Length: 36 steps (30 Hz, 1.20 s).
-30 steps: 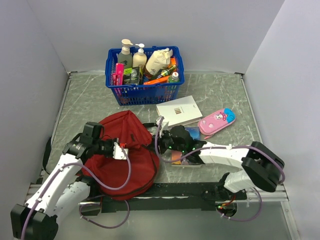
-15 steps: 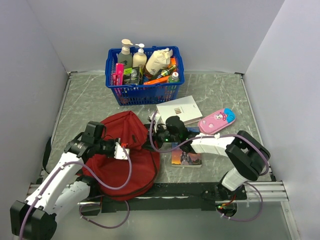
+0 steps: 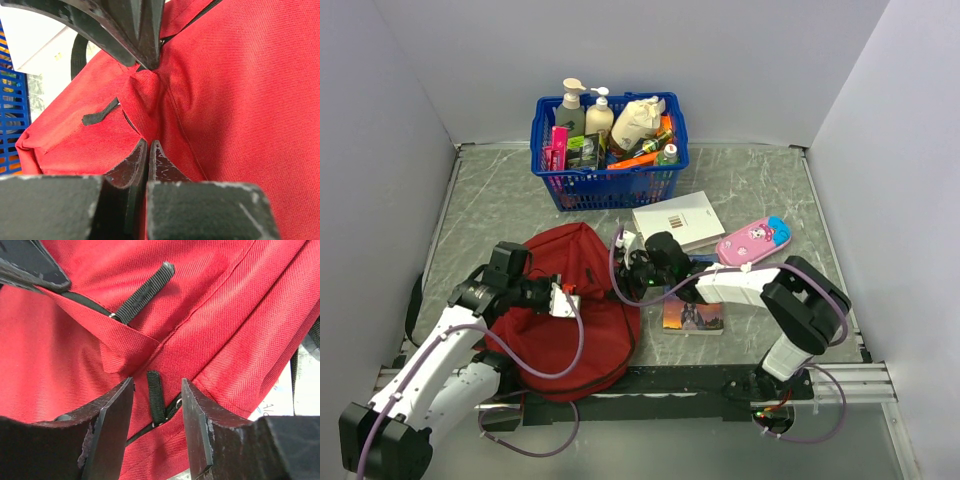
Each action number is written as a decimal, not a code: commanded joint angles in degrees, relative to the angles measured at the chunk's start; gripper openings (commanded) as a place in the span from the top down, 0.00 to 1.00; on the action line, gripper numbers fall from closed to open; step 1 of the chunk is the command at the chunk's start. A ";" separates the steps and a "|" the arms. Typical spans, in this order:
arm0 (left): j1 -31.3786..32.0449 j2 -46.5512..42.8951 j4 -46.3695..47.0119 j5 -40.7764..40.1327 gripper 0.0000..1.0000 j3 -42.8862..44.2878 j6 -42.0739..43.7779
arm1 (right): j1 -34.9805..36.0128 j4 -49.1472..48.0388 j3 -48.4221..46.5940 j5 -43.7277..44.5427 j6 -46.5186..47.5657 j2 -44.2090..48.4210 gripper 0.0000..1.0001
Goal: Pack the student bag
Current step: Unzip the student bag at the center of the board.
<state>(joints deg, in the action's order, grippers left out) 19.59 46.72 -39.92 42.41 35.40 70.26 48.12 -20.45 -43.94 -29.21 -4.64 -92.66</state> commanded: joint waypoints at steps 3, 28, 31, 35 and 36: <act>0.36 -1.46 3.26 4.87 0.99 1.34 -1.61 | 0.92 -0.03 -2.11 -0.23 2.36 -3.31 0.50; 0.44 -0.93 13.82 -0.32 0.98 -2.88 -13.03 | 2.33 -4.25 11.41 7.42 -5.20 16.90 1.00; 0.44 1.18 15.13 -0.05 0.95 -0.95 -15.76 | 2.24 -4.08 11.78 7.41 -5.73 17.78 1.00; 0.44 4.96 14.18 -1.19 0.99 1.60 -16.65 | 2.16 -1.97 12.39 9.43 -5.64 21.02 1.00; 0.36 5.13 13.21 -0.93 0.99 1.69 -15.17 | 2.16 -1.70 13.26 10.92 -5.64 21.81 1.00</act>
<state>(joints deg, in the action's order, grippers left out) 20.34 50.30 -27.57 43.40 33.54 55.55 50.02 -21.61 -32.10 -20.45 -9.61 -75.90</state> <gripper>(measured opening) 0.030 0.010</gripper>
